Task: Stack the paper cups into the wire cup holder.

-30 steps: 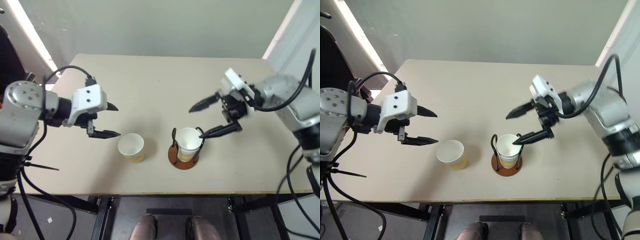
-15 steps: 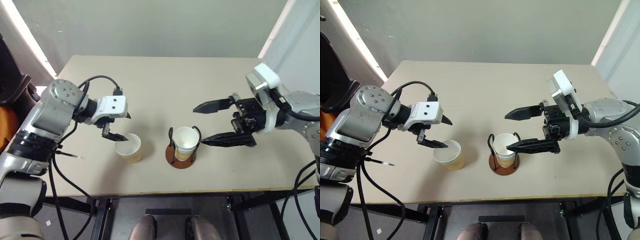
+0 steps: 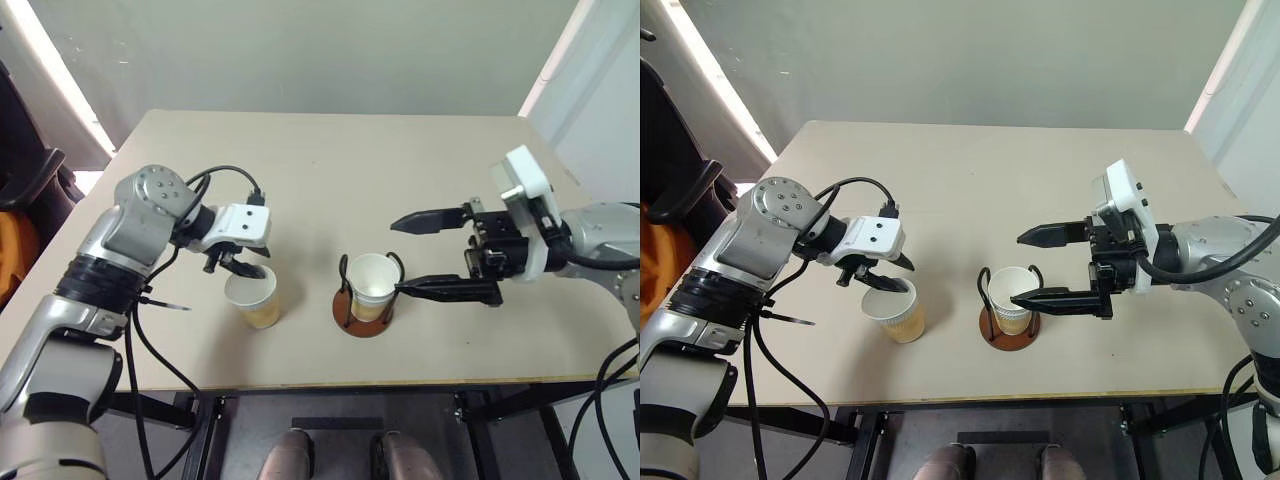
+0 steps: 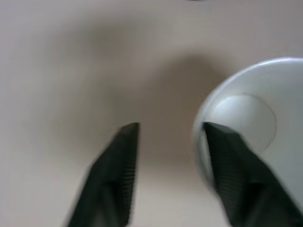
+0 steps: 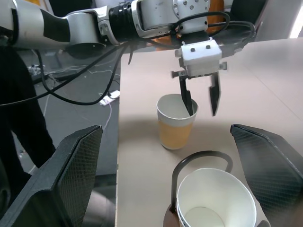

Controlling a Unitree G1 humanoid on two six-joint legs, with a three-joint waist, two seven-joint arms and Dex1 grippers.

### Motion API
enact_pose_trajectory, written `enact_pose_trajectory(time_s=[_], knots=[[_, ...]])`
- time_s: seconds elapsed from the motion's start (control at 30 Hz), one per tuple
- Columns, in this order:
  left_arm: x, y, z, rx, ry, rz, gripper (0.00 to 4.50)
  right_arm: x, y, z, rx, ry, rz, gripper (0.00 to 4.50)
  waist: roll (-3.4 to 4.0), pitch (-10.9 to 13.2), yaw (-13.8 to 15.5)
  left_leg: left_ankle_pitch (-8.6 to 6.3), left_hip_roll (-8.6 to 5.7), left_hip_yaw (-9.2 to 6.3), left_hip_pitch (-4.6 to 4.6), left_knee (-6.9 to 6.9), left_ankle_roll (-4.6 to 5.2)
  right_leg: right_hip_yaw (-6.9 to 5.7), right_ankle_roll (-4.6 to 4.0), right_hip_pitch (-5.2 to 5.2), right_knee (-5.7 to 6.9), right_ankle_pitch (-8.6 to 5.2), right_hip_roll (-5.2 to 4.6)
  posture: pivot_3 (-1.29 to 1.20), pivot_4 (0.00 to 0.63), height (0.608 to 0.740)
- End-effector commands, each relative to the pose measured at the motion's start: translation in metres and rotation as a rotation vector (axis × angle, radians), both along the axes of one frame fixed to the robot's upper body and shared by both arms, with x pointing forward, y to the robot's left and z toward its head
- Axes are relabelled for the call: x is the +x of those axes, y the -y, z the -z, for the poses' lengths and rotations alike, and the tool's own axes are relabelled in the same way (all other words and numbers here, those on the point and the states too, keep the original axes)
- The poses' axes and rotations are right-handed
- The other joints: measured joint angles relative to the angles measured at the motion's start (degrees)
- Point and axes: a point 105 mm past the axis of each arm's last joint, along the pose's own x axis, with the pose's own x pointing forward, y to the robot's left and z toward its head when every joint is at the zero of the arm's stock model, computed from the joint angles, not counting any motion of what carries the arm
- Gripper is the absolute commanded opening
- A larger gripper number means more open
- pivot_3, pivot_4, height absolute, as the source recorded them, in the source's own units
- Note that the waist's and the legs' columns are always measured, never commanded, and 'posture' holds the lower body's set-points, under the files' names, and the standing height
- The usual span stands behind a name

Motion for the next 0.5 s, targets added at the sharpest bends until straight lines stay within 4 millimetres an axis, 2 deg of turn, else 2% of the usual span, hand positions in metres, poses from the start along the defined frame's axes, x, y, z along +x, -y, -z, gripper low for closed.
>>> enact_pose_trajectory(time_s=[0.03, 0.1, 0.27, 0.5], knots=[[0.0, 0.003, -0.011, 0.012, 0.021, 0.036, 0.65, -0.003, 0.003, -0.01, 0.005, 0.066, 0.026, 4.5, 0.0, 0.0, 0.0, 0.0, 0.0, 0.0, 0.0, 0.0, 0.0, 0.0, 0.02, 0.0, -0.01, 0.01, 0.0, 0.0, 0.15, 0.74], [0.0, 0.003, -0.011, 0.012, 0.02, 0.039, 0.03, -0.003, 0.004, -0.01, 0.006, 0.07, 0.035, 4.5, 0.0, 0.0, 0.0, 0.02, 0.0, 0.0, 0.0, 0.02, 0.02, 0.0, 0.06, 0.02, -0.03, 0.03, 0.0, 0.0, 0.15, 0.74], [0.001, 0.001, -0.015, 0.014, 0.021, 0.043, 0.03, -0.001, 0.007, -0.01, 0.003, 0.078, 0.057, 4.5, 0.0, 0.0, 0.0, 0.05, 0.0, 0.0, 0.01, 0.06, 0.07, 0.01, 0.12, 0.08, -0.07, 0.07, 0.0, 0.0, 0.15, 0.74], [-0.008, 0.018, -0.047, -0.112, 0.055, 0.139, 0.03, -0.004, 0.021, -0.013, -0.029, 0.08, 0.061, 4.5, 0.0, 0.0, 0.2, 0.05, -0.01, 0.0, -0.07, 0.07, 0.09, 0.0, 0.21, 0.1, -0.25, 0.12, 0.0, 0.0, 0.15, 0.74]])
